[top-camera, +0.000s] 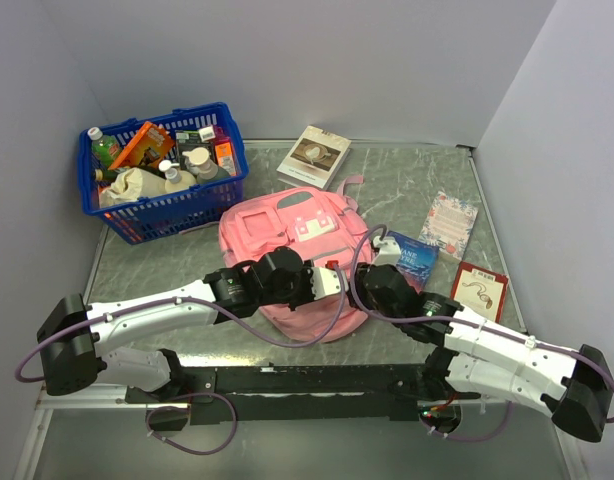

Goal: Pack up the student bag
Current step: Zip the student bag at the center of the board.

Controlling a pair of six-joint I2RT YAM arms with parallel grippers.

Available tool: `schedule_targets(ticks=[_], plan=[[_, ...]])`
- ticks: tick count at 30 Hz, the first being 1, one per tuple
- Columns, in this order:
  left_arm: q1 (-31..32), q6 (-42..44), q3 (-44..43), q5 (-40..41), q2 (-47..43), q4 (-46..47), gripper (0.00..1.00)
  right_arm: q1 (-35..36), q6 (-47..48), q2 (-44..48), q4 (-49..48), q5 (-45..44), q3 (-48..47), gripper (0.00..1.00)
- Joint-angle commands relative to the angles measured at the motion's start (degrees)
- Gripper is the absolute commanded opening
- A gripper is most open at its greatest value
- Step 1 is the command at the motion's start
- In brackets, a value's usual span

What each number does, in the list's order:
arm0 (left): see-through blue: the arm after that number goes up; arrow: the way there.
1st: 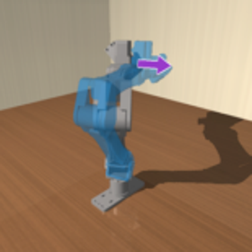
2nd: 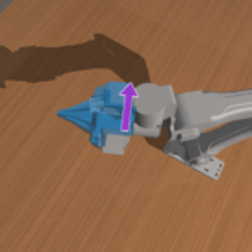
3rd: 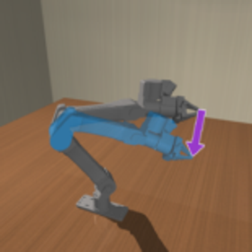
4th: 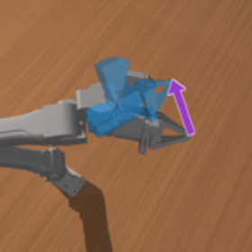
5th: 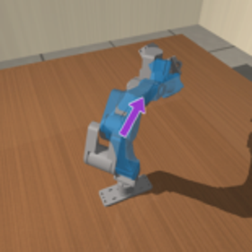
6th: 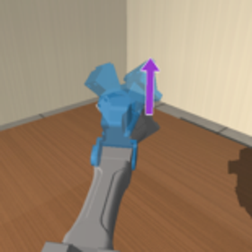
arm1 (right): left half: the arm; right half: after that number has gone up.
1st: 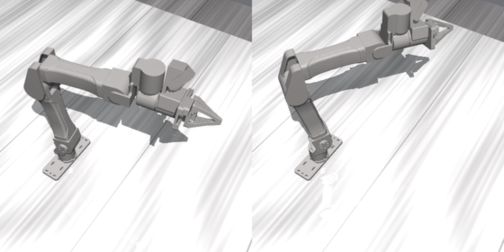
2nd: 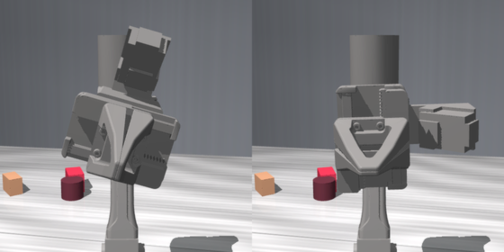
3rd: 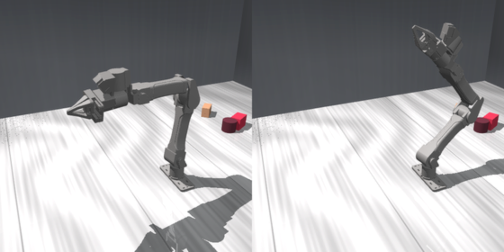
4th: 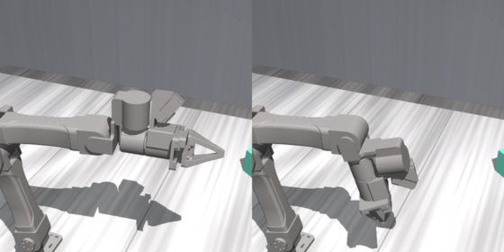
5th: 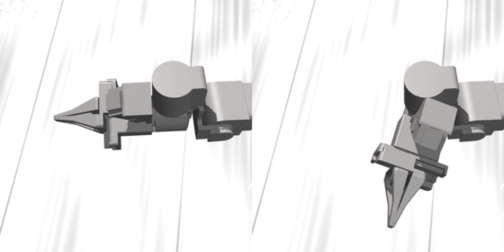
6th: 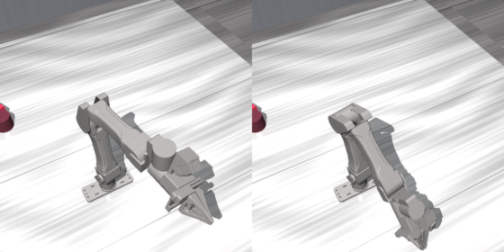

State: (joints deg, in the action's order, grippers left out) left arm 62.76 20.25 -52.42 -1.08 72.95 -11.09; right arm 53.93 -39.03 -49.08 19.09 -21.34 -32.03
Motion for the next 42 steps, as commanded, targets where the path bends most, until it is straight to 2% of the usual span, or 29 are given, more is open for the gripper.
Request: schedule_targets(ticks=[1, 8, 14, 17, 22, 25, 26, 29, 32, 36, 39, 42], plan=[[-0.54, 1.37, -4.09, 1.61, -2.37, 7.49, 0.01, -0.23, 0.18, 0.74, -0.73, 0.87, 0.83, 0.27], [-0.62, 1.72, -4.62, 1.61, -2.81, 5.65, 0.01, -0.23, -1.49, 6.44, 4.63, -0.8, 3.11, 0.14], [-0.62, 2.59, -5.58, -0.58, -3.77, 1.52, 0.01, -0.23, -0.7, 9.27, 6.48, -0.46, 3.56, 0.1], [-1.15, 5.57, -6.63, -4.18, -5.09, -4.62, 0.01, -0.23, 1.31, 9.27, 6.84, 0.51, 2.94, 0.08], [-6.33, 9.27, -5.41, -12.26, -9.3, -18.57, 0.01, -0.32, 4.66, 10.32, 7.36, 2.01, 2.33, 0.08], [-8.88, 15.06, -0.07, -14.72, -15.36, -25.35, 0.01, -0.32, 5.62, 10.67, 8.68, 2.18, 1.71, 0.08], [-9.32, 19.34, 1.17, -15.61, -19.82, -26.69, 0.01, -0.32, 5.8, 10.58, 8.33, 2.18, 1.71, 0.08], [-9.68, 27.0, 5.13, -18.86, -27.83, -32.83, 0.01, -0.58, 7.03, 9.1, 7.02, 3.23, 1.71, 0.08], [-9.68, 29.5, 5.93, -18.87, -30.93, -38.02, 0.01, -0.85, 8.79, 5.77, 4.03, 5.17, 1.45, 0.08], [-9.68, 29.32, 5.14, -18.69, -30.85, -42.51, 0.01, -1.11, 12.21, 0.66, -1.23, 6.66, 0.83, 0.08], [-9.59, 32.39, 5.4, -20.18, -32.16, -44.01, 0.01, -2.33, 15.02, -3.29, -4.66, 7.37, 0.57, 0.09], [-9.59, 34.94, 6.28, -20.63, -33.57, -43.32, 0.01, -7.42, 18.27, -7.95, -8.89, 11.3, -0.05, 0.1]])
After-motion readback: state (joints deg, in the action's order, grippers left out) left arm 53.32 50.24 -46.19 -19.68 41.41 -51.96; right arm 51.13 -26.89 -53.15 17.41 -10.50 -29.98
